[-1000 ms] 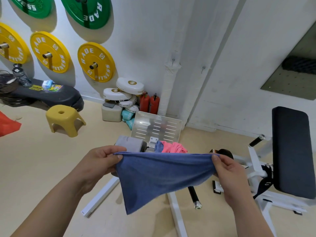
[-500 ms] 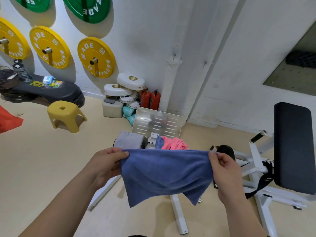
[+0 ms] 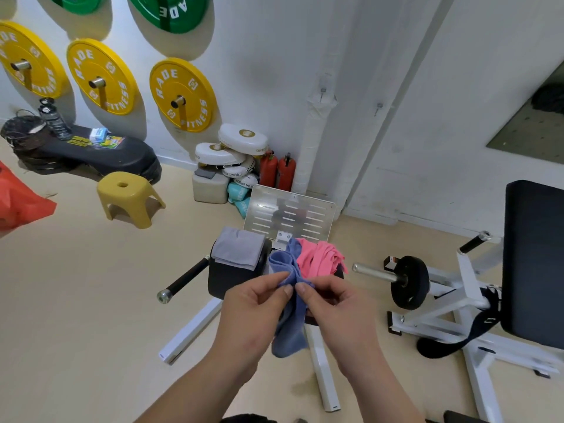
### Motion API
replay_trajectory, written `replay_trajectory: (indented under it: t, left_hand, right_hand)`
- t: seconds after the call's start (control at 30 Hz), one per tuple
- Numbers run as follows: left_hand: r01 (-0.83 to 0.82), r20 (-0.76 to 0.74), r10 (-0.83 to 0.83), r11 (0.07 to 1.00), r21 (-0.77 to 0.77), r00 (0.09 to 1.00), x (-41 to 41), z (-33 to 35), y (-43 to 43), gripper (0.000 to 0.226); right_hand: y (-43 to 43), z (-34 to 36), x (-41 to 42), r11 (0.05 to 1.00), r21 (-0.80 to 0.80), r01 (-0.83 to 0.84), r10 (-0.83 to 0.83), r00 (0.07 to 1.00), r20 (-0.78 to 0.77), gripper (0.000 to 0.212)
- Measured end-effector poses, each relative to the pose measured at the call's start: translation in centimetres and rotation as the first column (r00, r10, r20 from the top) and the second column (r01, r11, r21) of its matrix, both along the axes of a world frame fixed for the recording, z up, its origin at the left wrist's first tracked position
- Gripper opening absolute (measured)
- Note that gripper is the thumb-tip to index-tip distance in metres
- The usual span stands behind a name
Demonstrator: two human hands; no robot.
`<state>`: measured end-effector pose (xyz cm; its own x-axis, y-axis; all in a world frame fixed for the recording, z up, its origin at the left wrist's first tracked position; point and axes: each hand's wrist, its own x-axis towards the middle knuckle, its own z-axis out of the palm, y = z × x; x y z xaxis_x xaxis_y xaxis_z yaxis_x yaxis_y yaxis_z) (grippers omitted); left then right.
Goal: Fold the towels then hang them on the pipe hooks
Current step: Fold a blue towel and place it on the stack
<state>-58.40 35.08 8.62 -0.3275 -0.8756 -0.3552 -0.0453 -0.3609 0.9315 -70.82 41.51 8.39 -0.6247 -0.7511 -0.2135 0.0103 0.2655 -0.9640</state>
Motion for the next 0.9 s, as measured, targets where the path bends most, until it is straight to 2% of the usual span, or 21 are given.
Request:
replay_trajectory:
  t: [0.23,0.37,0.47,0.57,0.63,0.7,0.8,0.83,0.9]
  left_hand:
    - [0.049,0.042,-0.044,0.99,-0.132,0.998,0.0,0.5,0.8,0.033]
    - [0.119,0.044,-0.113,0.978,-0.174,0.993,0.5,0.9,1.0,0.04]
    - [0.067,0.032,-0.062,0.983,-0.17,0.998,0.9,0.7,-0.1,0.034]
    - [0.111,0.064,-0.098,0.963,-0.245,0.993,1.4,1.1,-1.3,0.032]
    - [0.18,0.094,-0.159,0.936,-0.304,0.983,2.0,2.0,-2.0,0.031]
    - [0.284,0.074,-0.276,0.902,-0.324,0.958,2.8,3.3,-2.8,0.028]
    - [0.383,-0.017,-0.411,0.862,-0.332,0.912,3.8,5.6,-3.9,0.024]
    - [0.382,-0.042,-0.42,0.859,-0.34,0.907,4.1,6.2,-4.2,0.023]
    - [0.338,-0.063,-0.382,0.873,-0.353,0.922,4.3,7.0,-4.8,0.024]
  right_hand:
    - [-0.2,0.9,1.2,1.0,-0.029,-0.005,0.005,1.0,-0.018,0.009]
    - [-0.1,1.3,1.2,0.992,-0.048,-0.119,0.118,0.993,-0.024,0.03]
    - [0.1,1.7,1.2,0.981,-0.032,-0.194,0.194,0.981,0.027,0.025]
    - [-0.1,0.9,0.2,0.998,-0.029,-0.048,0.047,0.998,-0.05,0.02]
    - [-0.2,0.3,-1.4,0.999,-0.033,-0.003,0.002,1.0,-0.025,0.032]
    - [-0.2,0.3,-3.2,0.991,-0.023,-0.135,0.136,0.987,0.085,0.043]
    - [-0.2,0.5,-5.4,0.918,-0.115,-0.38,0.397,0.885,0.245,0.046]
    - [-0.2,0.6,-5.7,0.896,-0.159,-0.415,0.444,0.852,0.277,0.044]
    - [-0.2,0.7,-5.8,0.901,-0.199,-0.386,0.433,0.841,0.324,0.049]
